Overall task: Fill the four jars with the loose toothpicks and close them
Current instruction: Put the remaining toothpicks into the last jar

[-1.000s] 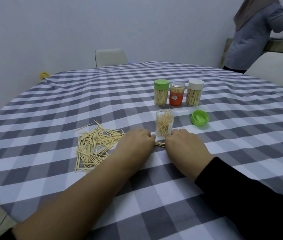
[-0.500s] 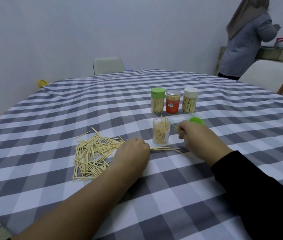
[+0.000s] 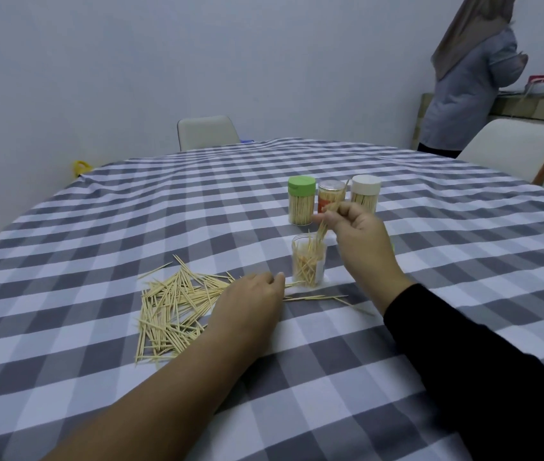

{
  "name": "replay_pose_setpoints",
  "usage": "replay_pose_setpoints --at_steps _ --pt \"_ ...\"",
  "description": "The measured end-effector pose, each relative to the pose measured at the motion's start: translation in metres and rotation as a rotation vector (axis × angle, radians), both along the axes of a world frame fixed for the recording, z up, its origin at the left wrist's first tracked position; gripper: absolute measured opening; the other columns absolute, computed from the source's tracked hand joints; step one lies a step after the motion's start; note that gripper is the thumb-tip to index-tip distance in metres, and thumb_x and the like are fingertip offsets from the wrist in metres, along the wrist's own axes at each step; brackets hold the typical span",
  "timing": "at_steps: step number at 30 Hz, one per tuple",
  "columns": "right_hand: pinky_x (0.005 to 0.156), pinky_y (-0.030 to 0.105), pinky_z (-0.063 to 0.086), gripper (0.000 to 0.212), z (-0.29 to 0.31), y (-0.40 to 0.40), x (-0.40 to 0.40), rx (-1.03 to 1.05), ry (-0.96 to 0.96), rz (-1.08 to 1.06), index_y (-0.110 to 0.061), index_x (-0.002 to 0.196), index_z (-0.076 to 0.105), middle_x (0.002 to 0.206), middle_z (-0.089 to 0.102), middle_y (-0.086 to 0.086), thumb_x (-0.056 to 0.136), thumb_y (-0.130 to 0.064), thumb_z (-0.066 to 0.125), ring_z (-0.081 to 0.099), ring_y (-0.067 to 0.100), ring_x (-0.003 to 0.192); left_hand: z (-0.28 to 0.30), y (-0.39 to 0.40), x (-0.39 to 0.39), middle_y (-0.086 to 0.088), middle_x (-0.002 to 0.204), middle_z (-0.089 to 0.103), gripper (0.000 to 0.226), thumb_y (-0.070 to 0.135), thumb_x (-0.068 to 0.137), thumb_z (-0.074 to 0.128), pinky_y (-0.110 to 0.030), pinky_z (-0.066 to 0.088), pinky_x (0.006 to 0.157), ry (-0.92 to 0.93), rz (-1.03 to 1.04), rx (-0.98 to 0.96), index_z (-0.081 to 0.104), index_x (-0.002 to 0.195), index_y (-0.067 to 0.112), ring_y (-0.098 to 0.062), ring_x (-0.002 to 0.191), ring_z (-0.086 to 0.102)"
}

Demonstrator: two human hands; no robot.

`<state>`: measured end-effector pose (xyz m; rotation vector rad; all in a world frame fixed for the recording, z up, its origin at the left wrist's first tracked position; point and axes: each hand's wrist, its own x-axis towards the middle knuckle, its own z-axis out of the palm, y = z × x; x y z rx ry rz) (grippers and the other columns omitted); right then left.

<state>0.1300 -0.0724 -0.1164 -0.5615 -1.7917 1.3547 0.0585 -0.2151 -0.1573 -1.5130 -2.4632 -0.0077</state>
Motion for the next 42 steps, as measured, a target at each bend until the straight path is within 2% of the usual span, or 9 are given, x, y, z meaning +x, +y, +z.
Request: replay_pose_setpoints --at_steps 7,12,16,21,25,29,35,40,42 --pt "0.065 0.000 0.041 0.029 -0.012 0.002 0.001 0.031 -0.129 -0.015 -0.012 0.122 0.063 0.109 0.064 -0.008 0.096 -0.020 0.053 0.053 -0.010 0.083 0.003 -0.001 -0.012 0.001 0.110 0.052 0.033 0.010 0.095 0.043 -0.028 0.043 0.076 -0.198 0.039 0.331 0.054 0.125 0.020 -0.020 0.095 0.055" --pt "0.095 0.012 0.032 0.041 -0.017 0.001 0.001 0.061 -0.197 0.057 -0.016 0.139 0.045 0.141 0.048 -0.006 0.099 -0.022 0.046 0.042 -0.001 0.121 0.015 0.001 -0.016 -0.001 0.098 0.063 0.021 0.020 0.099 0.044 -0.029 0.041 0.068 -0.465 0.115 0.653 0.064 0.103 0.015 -0.017 0.084 0.056" --pt "0.093 0.007 0.029 0.046 -0.017 -0.001 0.003 0.057 -0.140 0.120 -0.023 0.146 0.032 0.140 0.044 -0.012 0.101 -0.021 0.042 0.036 -0.007 0.117 0.034 0.005 -0.018 0.011 0.092 0.069 0.013 0.023 0.097 0.051 -0.016 0.042 0.076 -0.884 0.105 0.935 0.063 0.101 0.028 -0.003 0.095 0.063" --pt "0.072 0.000 0.036 0.046 -0.017 -0.001 0.002 0.041 -0.119 0.096 -0.028 0.145 0.033 0.111 0.049 -0.018 0.100 -0.025 0.042 0.047 -0.014 0.090 0.060 0.033 -0.019 0.004 0.094 0.072 0.015 0.015 0.098 0.049 -0.028 0.049 0.092 -1.234 0.043 1.201 0.061 0.096 0.024 -0.010 0.094 0.069" --pt "0.066 0.001 0.040 0.046 -0.017 0.000 0.003 0.021 -0.106 0.081 -0.028 0.144 0.033 0.108 0.051 -0.017 0.099 -0.027 0.044 0.047 -0.014 0.087 0.058 0.055 -0.016 0.002 0.097 0.072 0.015 0.016 0.097 0.050 -0.027 0.048 0.093 -1.241 0.008 1.203 0.061 0.093 0.024 -0.012 0.099 0.067" --pt "0.066 -0.002 0.040 0.042 -0.017 0.001 0.003 0.022 -0.101 0.069 -0.028 0.140 0.039 0.096 0.051 -0.024 0.099 -0.026 0.046 0.053 -0.015 0.079 0.041 0.061 -0.012 0.010 0.099 0.070 0.017 0.021 0.097 0.051 -0.013 0.040 0.072 -1.146 0.064 1.065 0.064 0.089 0.029 -0.001 0.096 0.061" --pt "0.063 -0.002 0.041 0.042 -0.018 0.001 0.001 0.030 -0.114 0.080 -0.028 0.139 0.039 0.094 0.051 -0.024 0.098 -0.027 0.046 0.053 -0.023 0.073 0.029 0.061 -0.013 -0.001 0.107 0.069 0.018 0.026 0.097 0.051 -0.044 0.055 0.087 -1.261 0.149 0.829 0.066 0.108 0.024 -0.020 0.102 0.065" --pt "0.062 -0.005 0.037 0.039 -0.015 0.002 0.003 0.029 -0.144 0.074 -0.022 0.138 0.045 0.096 0.051 -0.027 0.099 -0.027 0.045 0.051 -0.021 0.076 0.028 0.058 -0.012 0.001 0.113 0.066 0.014 0.026 0.094 0.054 -0.035 0.055 0.086 -1.247 0.158 0.820 0.064 0.104 0.028 -0.016 0.103 0.063" --pt "0.067 -0.006 0.035 0.039 -0.012 0.003 0.005 0.040 -0.167 0.052 -0.019 0.138 0.045 0.107 0.057 -0.019 0.099 -0.026 0.043 0.052 -0.015 0.082 0.031 0.057 -0.010 0.010 0.104 0.065 0.013 0.027 0.096 0.051 -0.020 0.055 0.071 -1.267 0.161 0.838 0.063 0.101 0.029 -0.006 0.092 0.061"
